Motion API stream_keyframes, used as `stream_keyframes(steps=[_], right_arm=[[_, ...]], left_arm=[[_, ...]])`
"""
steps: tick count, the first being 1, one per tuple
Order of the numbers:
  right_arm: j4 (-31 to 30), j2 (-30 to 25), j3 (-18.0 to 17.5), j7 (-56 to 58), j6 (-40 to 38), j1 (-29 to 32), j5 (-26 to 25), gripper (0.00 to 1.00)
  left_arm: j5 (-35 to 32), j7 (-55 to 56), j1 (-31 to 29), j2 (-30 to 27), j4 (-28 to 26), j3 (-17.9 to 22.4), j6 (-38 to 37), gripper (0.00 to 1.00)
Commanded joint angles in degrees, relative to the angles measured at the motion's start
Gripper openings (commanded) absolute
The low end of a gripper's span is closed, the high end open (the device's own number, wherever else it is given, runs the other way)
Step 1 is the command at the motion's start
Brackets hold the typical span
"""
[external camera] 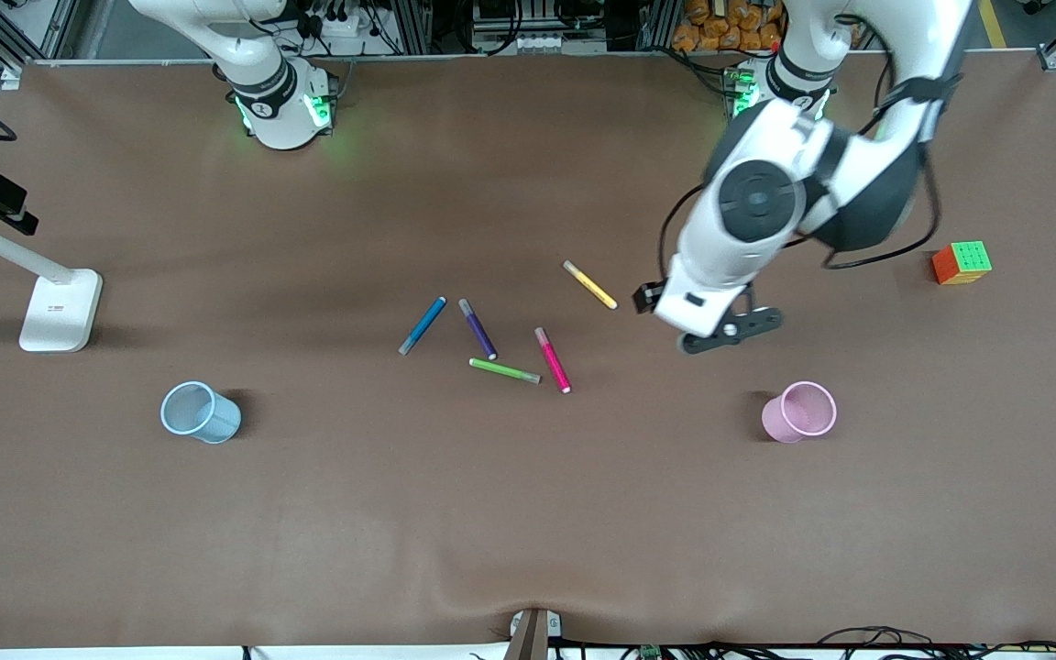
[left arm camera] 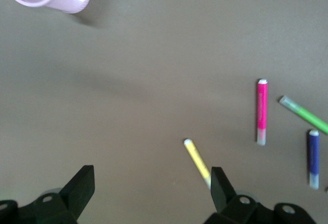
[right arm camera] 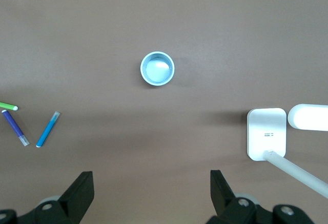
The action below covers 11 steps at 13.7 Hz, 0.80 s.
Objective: Place pink and blue markers in matching cups
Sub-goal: 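Move the left gripper over the pink marker among the markers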
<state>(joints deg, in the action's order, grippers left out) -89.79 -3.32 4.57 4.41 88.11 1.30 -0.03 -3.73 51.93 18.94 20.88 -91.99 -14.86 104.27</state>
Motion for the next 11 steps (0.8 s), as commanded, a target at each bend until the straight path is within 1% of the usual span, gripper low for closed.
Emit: stream_keyframes(steps=[1,3,5,6,8,10,11], right_arm=[[0.5,0.5,-0.71,-0.01,0.13,1.51,0.21,1.0],[0.5,0.5,-0.71,-0.1,0.04,1.6,0.21,1.0],[0.41,0.5,-0.71,-0.19,0.13,1.51,0.21,1.0],[0.5,0.5,-0.71,-0.1,0.22,1.51,0.29,1.0],[0.5,0.5,-0.71,-0.1,0.13,1.6,0.38,1.0],[0.41,0.5,-0.71,-0.1,0.13,1.68,0.38,1.0],[0.41,0.5,-0.71,-0.1,0.13,1.69,0.38,1.0]], left_arm=[[-1.63,6.76,2.93,3.11,0.93,0.09,4.52,1.0],[-2.41,10.71,5.04,5.31,1.2,0.18,7.51,1.0],[-7.06,14.84,7.33,7.68,1.72,0.18,7.7,1.0],[-7.86,17.3,7.95,8.91,2.25,0.18,7.88,1.0],[-7.96,20.39,9.79,11.19,3.57,0.36,9.1,1.0],[-8.31,23.63,10.85,13.83,5.23,0.62,12.43,1.0],[-8.22,25.22,11.29,15.49,6.89,0.62,12.88,1.0]])
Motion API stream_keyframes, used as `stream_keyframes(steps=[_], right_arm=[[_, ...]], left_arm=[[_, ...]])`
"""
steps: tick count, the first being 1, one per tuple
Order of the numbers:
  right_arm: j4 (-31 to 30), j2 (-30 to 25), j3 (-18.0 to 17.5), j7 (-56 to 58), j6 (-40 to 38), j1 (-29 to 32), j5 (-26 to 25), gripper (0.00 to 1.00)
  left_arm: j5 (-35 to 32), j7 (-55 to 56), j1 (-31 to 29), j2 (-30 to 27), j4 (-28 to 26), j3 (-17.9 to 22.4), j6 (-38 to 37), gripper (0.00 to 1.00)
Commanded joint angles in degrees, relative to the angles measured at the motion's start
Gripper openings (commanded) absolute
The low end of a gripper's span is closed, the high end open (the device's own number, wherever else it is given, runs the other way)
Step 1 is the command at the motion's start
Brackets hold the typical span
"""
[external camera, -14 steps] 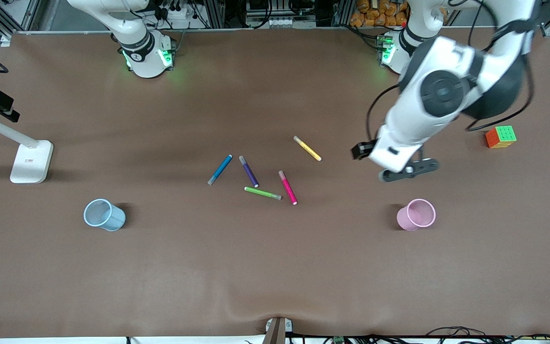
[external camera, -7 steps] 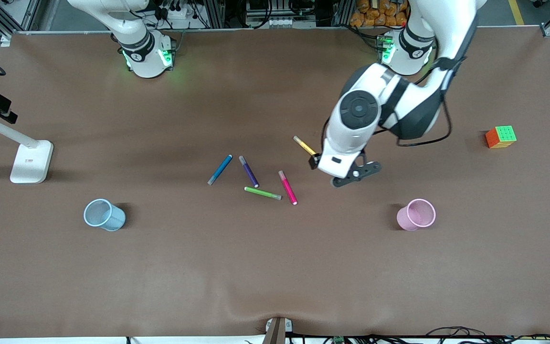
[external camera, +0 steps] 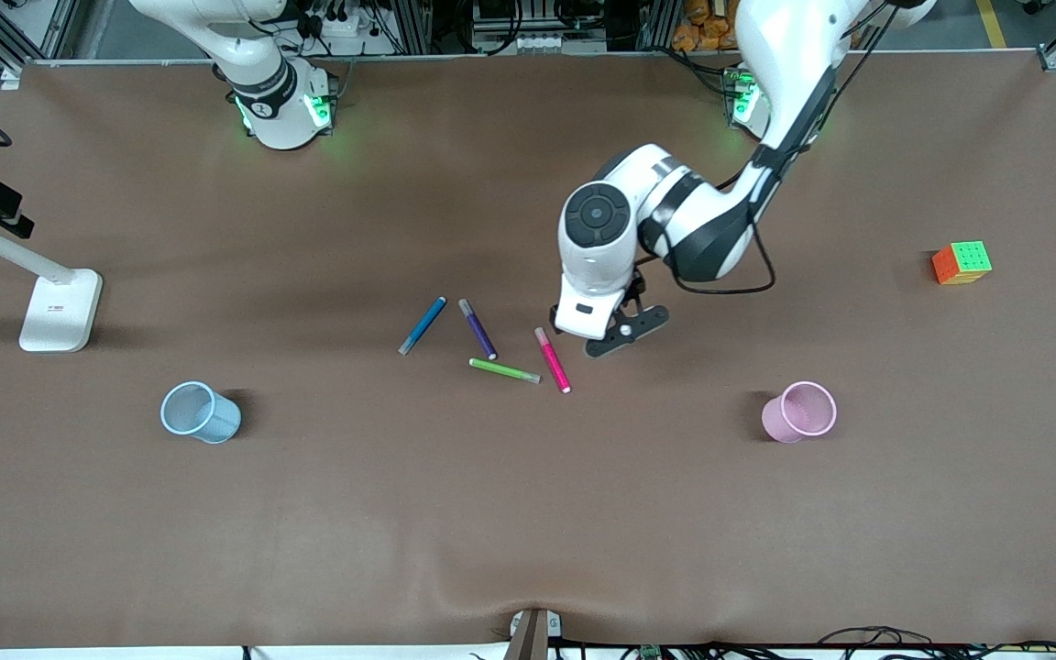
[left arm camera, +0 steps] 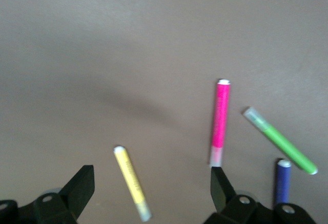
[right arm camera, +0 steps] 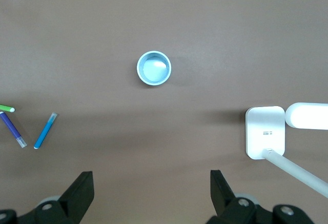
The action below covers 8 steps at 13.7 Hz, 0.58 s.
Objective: Place pink and blue markers in matching cups
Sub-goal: 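Move the left gripper over the pink marker among the markers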
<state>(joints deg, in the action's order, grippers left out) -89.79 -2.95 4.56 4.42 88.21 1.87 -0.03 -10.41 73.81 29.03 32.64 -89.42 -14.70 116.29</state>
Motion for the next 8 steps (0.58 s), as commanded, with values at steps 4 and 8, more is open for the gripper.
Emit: stream_keyframes(steps=[4,8], right_arm=[[0.58,0.23,-0.7,-0.11,0.2,1.29,0.2,1.0],[0.5,0.41,-0.7,-0.11,0.38,1.21,0.38,1.0]], left_arm=[[-1.46,6.87,3.32,9.8,10.23,0.99,1.13,1.0],[-1.55,7.31,4.28,12.61,10.23,1.08,5.08,0.9]])
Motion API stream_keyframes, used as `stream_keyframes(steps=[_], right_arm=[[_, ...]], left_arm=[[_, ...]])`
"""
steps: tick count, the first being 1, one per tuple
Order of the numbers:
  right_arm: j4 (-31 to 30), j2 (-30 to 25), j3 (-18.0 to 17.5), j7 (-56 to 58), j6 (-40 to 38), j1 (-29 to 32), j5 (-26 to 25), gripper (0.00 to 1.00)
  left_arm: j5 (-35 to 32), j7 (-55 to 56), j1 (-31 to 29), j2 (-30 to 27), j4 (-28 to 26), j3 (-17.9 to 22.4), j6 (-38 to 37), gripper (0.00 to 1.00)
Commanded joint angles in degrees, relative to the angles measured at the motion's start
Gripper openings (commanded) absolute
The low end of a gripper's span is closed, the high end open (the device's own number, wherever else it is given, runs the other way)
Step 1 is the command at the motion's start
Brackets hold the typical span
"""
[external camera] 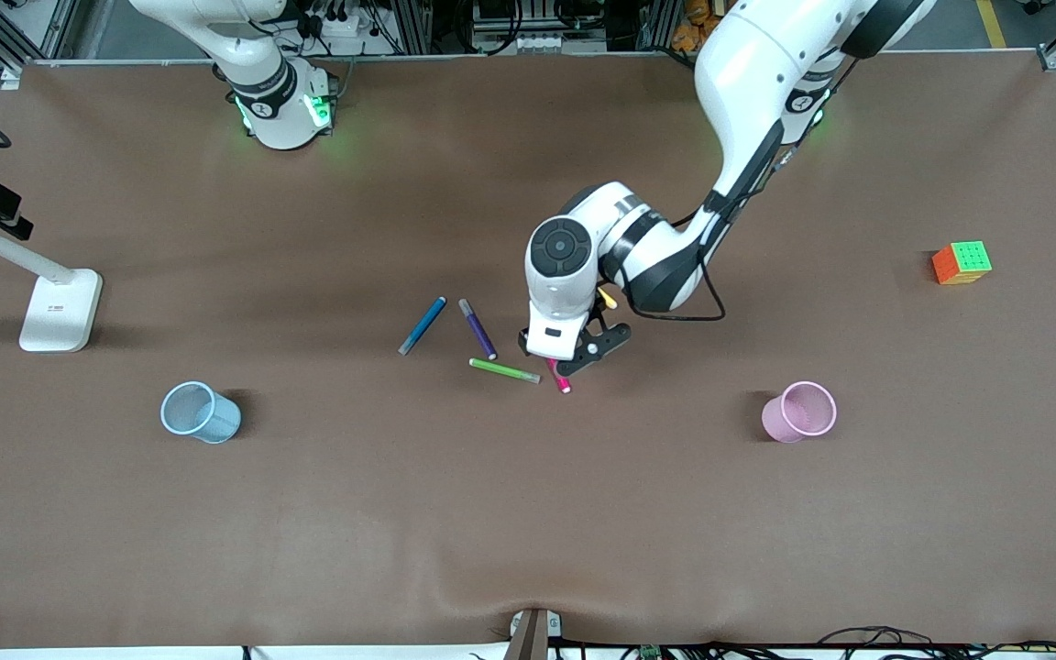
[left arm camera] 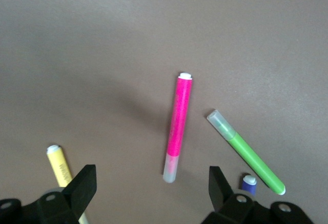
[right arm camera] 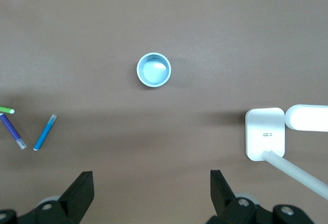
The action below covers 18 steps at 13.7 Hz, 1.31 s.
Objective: Place pink and blue markers in matching cups
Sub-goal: 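Lower the left gripper and close it on the pink marker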
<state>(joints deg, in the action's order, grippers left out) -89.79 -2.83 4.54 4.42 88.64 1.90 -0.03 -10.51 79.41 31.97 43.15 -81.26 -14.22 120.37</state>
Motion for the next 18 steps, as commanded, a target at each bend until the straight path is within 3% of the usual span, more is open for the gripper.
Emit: stream_keyframes(steps=[1,3,5,11,18], right_arm=[[0.5,0.28,-0.68,-0.11,0.04,1.17,0.38,1.0],[0.67,0.28,-0.68,-0.02,0.22,1.35,0.2,1.0],[0.76,0.46,-0.68,-0.11,0.22,1.35,0.38,1.0],[0.76,0.46,-0.68,-0.11,0.22,1.43,0.29,1.0],[0.76,0.54,-0.68,-0.46,0.13,1.0,0.38,1.0]], left_arm=[[-1.36,1.71,1.42,2.72,2.07,0.59,2.05,0.86],[-1.36,1.71,1.69,4.13,2.07,0.59,3.64,0.72],[-1.36,1.71,1.86,5.36,2.07,0.59,5.48,0.64],[-1.44,1.54,2.39,7.47,2.07,0.59,7.24,0.59],[-1.44,0.74,2.74,8.35,1.98,0.68,8.04,0.37]])
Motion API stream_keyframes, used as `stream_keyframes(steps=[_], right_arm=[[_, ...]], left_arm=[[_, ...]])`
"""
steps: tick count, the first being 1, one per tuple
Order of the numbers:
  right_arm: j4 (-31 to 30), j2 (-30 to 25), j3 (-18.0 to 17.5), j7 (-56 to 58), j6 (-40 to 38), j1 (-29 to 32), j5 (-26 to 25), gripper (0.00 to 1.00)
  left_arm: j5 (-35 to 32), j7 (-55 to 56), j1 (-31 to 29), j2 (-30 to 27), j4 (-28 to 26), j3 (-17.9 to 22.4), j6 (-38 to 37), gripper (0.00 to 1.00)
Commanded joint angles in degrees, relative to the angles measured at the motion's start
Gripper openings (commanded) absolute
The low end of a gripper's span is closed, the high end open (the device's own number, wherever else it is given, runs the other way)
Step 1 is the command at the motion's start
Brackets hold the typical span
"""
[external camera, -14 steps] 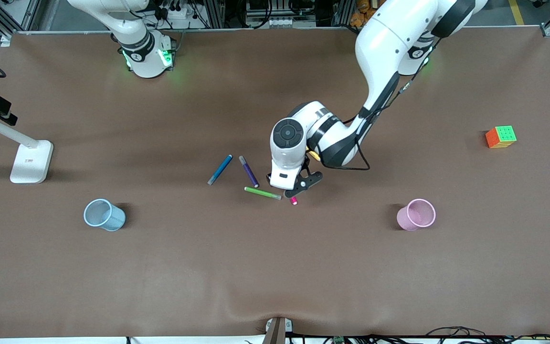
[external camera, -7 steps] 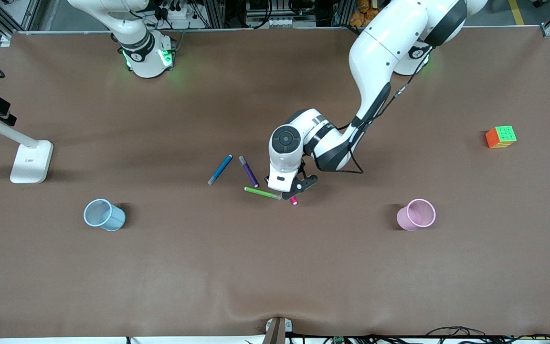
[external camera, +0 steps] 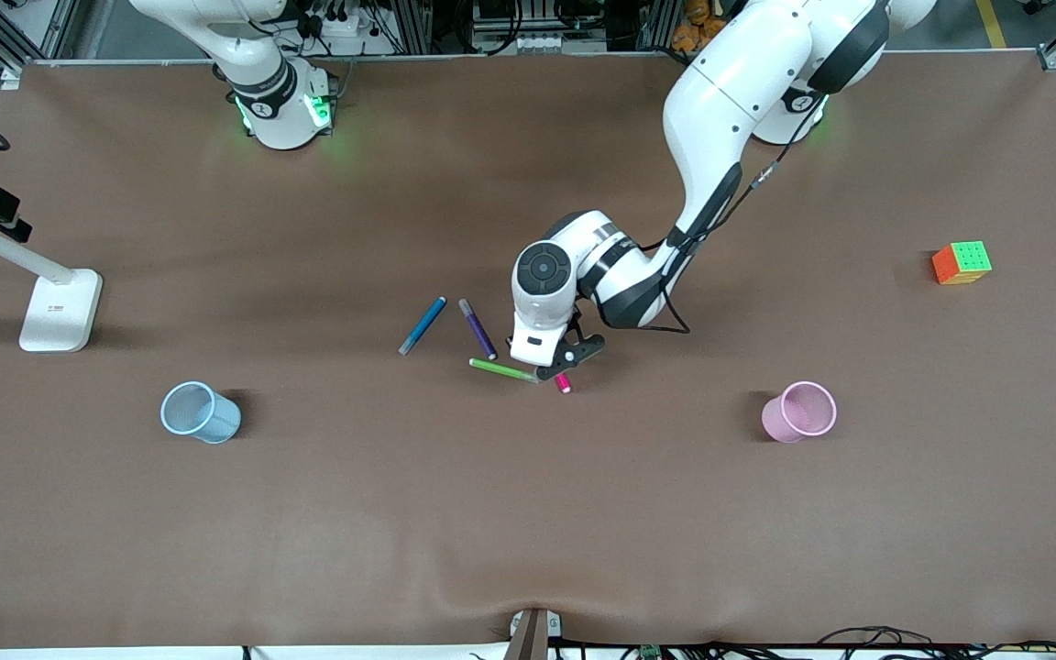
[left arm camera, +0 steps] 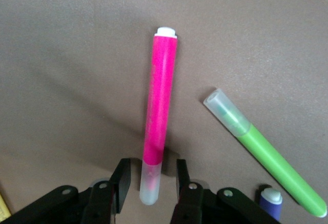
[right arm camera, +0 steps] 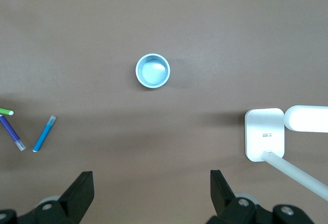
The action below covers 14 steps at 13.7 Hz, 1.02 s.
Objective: Place pink and blue markers in matching cups
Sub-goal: 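Lower the left gripper and close it on the pink marker, then carry the pink marker to the pink cup while the right gripper reaches out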
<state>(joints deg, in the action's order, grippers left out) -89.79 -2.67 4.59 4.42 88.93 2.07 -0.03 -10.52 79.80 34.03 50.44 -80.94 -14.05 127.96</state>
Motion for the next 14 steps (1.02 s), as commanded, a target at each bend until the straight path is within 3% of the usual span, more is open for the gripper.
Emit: stream_keyframes(steps=[1,3,4,5,8,14], right_arm=[[0.85,0.3,-0.72,-0.37,-0.16,0.83,0.29,1.0],[0.76,0.39,-0.72,-0.46,-0.25,0.66,0.38,1.0],[0.85,0.39,-0.72,-0.37,-0.25,0.83,0.38,1.0],[0.85,0.39,-0.72,-0.46,-0.25,0.83,0.38,1.0],[0.85,0.56,-0.81,-0.29,0.01,0.22,0.38,1.0],[2.43,7.67,-0.9,-0.02,0.54,0.48,-0.58,1.0]], left_arm=[[-1.44,0.27,0.69,1.07,1.66,0.52,0.44,0.33],[-1.53,0.18,0.69,1.16,1.57,0.52,0.44,0.17],[-1.87,0.09,0.69,1.16,1.57,0.52,0.44,0.03],[-2.49,0.09,0.77,1.24,1.57,0.43,0.44,0.0],[-4.07,0.27,0.42,-0.16,1.66,0.43,0.36,0.0],[-3.11,0.36,-2.03,-6.21,1.48,0.25,-2.0,0.0]])
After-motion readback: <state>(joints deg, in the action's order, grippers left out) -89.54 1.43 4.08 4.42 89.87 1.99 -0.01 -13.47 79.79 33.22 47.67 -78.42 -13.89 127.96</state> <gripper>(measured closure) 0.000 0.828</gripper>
